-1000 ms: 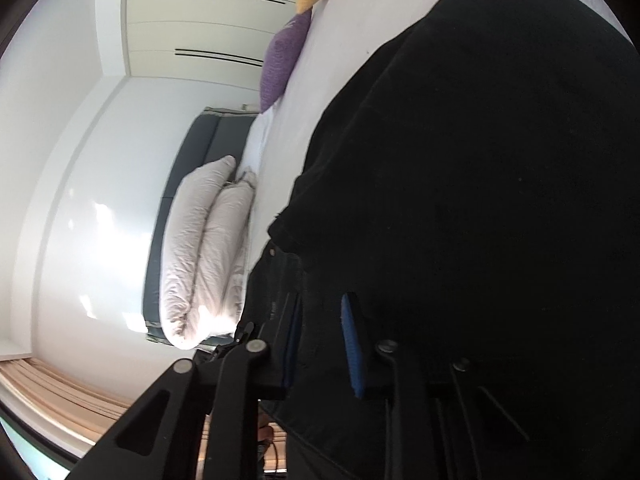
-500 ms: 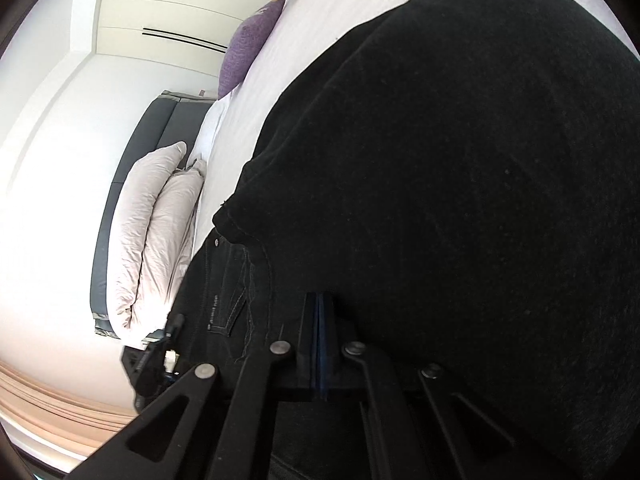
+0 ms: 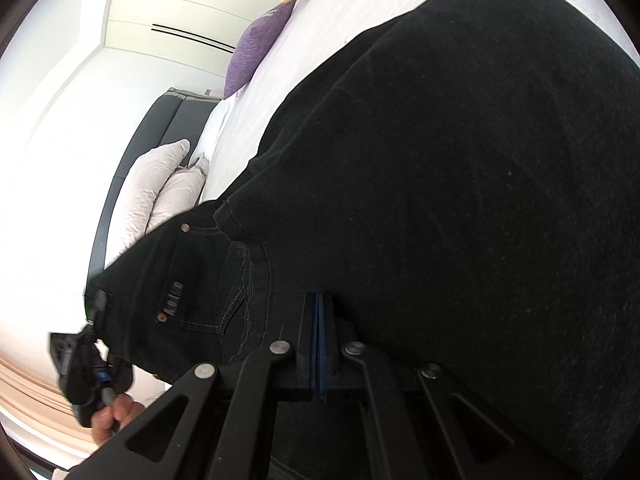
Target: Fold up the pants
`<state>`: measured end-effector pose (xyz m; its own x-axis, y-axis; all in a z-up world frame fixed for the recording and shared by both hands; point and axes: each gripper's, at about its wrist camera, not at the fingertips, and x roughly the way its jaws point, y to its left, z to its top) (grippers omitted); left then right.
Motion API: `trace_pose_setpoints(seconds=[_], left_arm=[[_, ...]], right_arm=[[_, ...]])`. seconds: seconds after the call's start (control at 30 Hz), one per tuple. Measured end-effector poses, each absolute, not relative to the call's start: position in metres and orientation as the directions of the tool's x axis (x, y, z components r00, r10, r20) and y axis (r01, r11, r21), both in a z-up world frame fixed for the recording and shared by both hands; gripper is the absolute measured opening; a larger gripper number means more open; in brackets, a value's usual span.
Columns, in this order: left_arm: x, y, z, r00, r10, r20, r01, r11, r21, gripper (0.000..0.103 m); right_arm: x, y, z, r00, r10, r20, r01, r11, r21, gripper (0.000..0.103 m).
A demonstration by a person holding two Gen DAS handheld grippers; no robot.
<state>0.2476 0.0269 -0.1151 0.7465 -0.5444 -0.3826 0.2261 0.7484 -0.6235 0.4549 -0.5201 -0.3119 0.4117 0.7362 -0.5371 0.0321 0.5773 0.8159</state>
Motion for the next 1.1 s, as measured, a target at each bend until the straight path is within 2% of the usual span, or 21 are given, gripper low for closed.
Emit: trace_pose_setpoints(seconds=[0.1,0.17,0.27,0.67,1.1], left_arm=[[0.25,-0.004,-0.106,0.721,-0.56,-0.407,0.275,0.771,-0.574,0.011],[0.25,-0.024,-0.102,0.703,-0.571,-0.423,0.301,0.778,-0.551,0.011],[0.252,-0.053,-0.096,0.683,-0.579,-0.445,0.339,0.792,-0.508,0.011],[0.278,-0.162,-0.086,0.599,-0.621,-0.506,0.453,0.784,-0.424,0.011],[0.31,-0.273,-0.132,0.477,-0.598,-0.645,0.528,0.781,-0.333,0.011]], right_arm=[[0.453,-0.519,-0.309,0.414,0.74,-0.53,0.033,0.57,0.821,0.0],[0.446,-0.525,-0.307,0.43,0.768,-0.475,0.045,0.507,0.861,0.0],[0.435,-0.534,-0.301,0.45,0.774,-0.446,0.04,0.481,0.876,0.008],[0.4,-0.587,-0.304,0.544,0.763,-0.348,0.043,0.389,0.92,0.009],[0.348,-0.7,-0.297,0.766,0.58,-0.275,0.108,0.307,0.946,0.009]])
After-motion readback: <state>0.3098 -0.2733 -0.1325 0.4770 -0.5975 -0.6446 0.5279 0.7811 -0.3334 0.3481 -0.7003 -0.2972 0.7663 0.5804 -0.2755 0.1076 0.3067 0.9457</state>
